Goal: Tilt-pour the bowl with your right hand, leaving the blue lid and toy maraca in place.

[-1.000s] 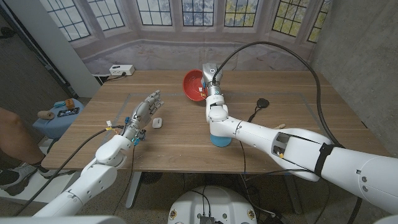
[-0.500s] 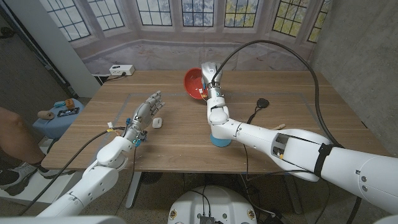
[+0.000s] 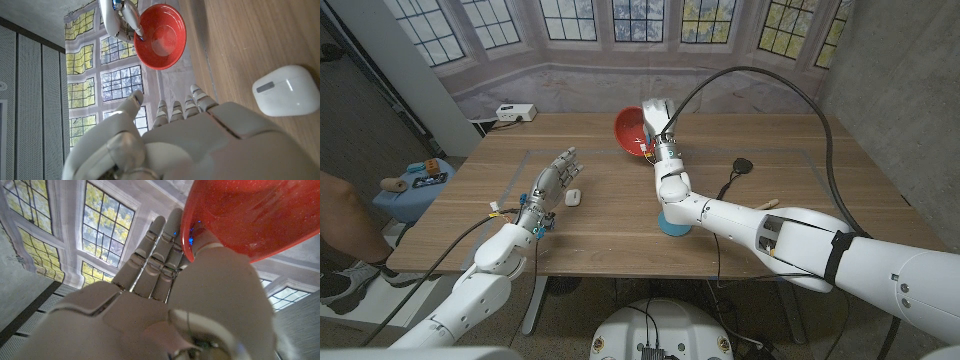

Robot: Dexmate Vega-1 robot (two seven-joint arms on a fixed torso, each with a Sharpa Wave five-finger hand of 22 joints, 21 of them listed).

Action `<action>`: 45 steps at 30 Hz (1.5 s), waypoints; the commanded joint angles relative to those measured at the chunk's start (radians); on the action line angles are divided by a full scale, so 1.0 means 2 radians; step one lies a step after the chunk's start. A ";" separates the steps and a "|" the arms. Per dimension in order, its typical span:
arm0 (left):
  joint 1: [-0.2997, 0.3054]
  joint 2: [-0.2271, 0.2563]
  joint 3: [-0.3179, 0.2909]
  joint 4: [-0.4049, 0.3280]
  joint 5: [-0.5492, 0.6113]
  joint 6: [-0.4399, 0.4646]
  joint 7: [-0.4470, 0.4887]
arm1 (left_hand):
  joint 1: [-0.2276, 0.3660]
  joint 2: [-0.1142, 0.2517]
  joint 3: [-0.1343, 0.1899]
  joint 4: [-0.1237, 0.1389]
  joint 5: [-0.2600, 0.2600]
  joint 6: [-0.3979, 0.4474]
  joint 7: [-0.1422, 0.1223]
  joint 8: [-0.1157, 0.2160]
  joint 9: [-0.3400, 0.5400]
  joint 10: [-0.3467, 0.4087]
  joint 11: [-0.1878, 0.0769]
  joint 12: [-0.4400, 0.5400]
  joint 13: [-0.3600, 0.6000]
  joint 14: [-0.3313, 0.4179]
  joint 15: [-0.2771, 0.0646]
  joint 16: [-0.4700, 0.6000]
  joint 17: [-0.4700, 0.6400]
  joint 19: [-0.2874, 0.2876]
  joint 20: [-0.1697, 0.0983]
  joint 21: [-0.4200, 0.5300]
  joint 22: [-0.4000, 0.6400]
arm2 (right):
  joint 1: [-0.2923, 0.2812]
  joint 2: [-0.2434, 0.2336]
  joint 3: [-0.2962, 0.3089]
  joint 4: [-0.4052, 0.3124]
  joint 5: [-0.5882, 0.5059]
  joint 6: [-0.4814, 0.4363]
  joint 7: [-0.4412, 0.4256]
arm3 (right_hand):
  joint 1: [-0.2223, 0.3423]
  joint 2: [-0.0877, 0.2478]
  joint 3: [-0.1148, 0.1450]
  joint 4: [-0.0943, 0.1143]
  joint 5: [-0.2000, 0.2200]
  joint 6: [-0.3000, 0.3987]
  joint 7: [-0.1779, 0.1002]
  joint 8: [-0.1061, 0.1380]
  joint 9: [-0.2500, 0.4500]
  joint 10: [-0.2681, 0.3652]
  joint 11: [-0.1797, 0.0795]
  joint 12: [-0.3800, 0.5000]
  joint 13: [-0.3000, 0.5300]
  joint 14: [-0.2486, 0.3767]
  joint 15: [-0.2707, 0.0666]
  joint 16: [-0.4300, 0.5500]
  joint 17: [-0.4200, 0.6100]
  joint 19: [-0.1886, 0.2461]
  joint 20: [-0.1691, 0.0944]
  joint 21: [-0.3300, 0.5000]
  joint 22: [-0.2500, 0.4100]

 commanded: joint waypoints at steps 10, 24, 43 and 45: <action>0.018 0.004 -0.013 -0.014 0.001 -0.007 0.003 | -0.055 -0.059 0.001 0.002 0.003 0.004 0.000 0.003 0.002 0.002 0.003 0.003 0.001 0.003 0.000 0.002 0.002 0.002 0.003 0.002 0.002 | -0.022 0.040 0.074 0.092 -0.062 0.097 -0.095 | 0.003 0.005 -0.001 0.000 0.003 0.002 -0.006 -0.003 0.003 0.000 0.000 0.002 0.003 -0.003 -0.017 -0.004 0.005 -0.004 -0.013 0.003 0.001; 0.024 0.004 -0.016 -0.014 0.008 -0.014 0.005 | -0.055 -0.058 0.001 0.003 0.003 0.007 0.000 0.003 0.002 0.003 0.004 0.003 0.001 0.004 0.001 0.002 0.002 0.002 0.004 0.002 0.002 | -0.038 0.062 0.145 0.127 -0.138 0.137 -0.095 | 0.002 0.007 -0.001 0.001 0.004 0.000 -0.008 -0.005 0.004 -0.002 -0.002 0.001 0.004 -0.005 -0.017 -0.010 0.008 -0.007 -0.013 0.005 0.001; 0.012 0.003 -0.014 -0.003 0.008 -0.017 -0.006 | -0.056 -0.058 0.002 0.004 0.003 0.011 0.002 0.003 0.002 0.004 0.004 0.003 0.001 0.004 0.002 0.002 0.002 0.003 0.004 0.002 0.002 | -0.024 0.091 0.174 0.182 -0.147 0.167 -0.095 | 0.001 0.007 -0.002 0.001 0.004 0.001 -0.011 -0.005 0.004 -0.003 -0.004 0.000 0.005 -0.005 -0.017 -0.017 0.011 -0.010 -0.014 0.007 0.001; 0.010 0.003 -0.014 -0.002 0.008 -0.015 -0.008 | -0.056 -0.058 0.002 0.004 0.003 0.011 0.002 0.003 0.002 0.004 0.004 0.003 0.001 0.004 0.001 0.002 0.002 0.003 0.004 0.002 0.002 | -0.021 0.095 0.177 0.191 -0.146 0.172 -0.095 | 0.002 0.007 -0.002 0.001 0.004 0.001 -0.011 -0.005 0.004 -0.002 -0.004 0.000 0.004 -0.004 -0.017 -0.017 0.011 -0.010 -0.014 0.007 0.001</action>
